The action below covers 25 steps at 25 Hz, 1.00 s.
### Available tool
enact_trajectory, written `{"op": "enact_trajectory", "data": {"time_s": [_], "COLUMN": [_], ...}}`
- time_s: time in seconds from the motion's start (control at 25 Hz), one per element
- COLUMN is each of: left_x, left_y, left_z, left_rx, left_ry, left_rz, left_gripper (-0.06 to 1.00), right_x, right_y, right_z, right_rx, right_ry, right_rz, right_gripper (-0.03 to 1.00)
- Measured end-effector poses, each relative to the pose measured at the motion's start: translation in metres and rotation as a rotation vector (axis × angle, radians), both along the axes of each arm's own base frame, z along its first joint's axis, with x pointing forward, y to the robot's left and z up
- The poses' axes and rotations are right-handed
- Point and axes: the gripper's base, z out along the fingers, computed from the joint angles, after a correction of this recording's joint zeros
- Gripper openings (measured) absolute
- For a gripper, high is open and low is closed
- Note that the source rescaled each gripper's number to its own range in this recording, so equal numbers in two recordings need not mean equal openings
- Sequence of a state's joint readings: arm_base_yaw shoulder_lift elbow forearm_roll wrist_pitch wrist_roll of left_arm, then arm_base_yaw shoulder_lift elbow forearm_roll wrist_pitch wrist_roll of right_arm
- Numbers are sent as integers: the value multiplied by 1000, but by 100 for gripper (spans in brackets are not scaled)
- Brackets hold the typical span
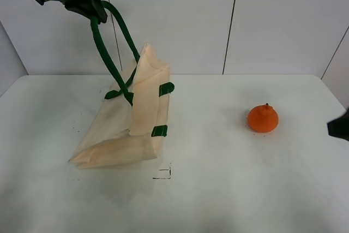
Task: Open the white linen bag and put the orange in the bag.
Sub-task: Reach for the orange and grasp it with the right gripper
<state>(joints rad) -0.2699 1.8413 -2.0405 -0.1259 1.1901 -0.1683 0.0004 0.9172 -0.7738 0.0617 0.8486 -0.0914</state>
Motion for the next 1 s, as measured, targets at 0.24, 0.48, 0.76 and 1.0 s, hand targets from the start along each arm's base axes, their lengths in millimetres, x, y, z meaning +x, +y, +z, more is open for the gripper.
{"op": "enact_trajectory", "data": {"time_s": [0.24, 0.48, 0.76, 1.0], "left_x": [0, 0, 0, 0], "left_y": [0, 0, 0, 0], "left_z": [0, 0, 0, 0], "left_rx": [-5, -5, -5, -5], "left_ry": [1, 1, 1, 1], "left_rz": [-2, -2, -2, -2], "left_gripper": [0, 0, 0, 0], "right_x": [124, 216, 261, 268], "right_y": [1, 14, 35, 32], "right_z": [-28, -64, -113, -152], "right_rx": [3, -11, -10, -52], "right_ry": [249, 398, 460, 537], "right_rz": [8, 58, 71, 61], "right_gripper": [100, 100, 100, 100]}}
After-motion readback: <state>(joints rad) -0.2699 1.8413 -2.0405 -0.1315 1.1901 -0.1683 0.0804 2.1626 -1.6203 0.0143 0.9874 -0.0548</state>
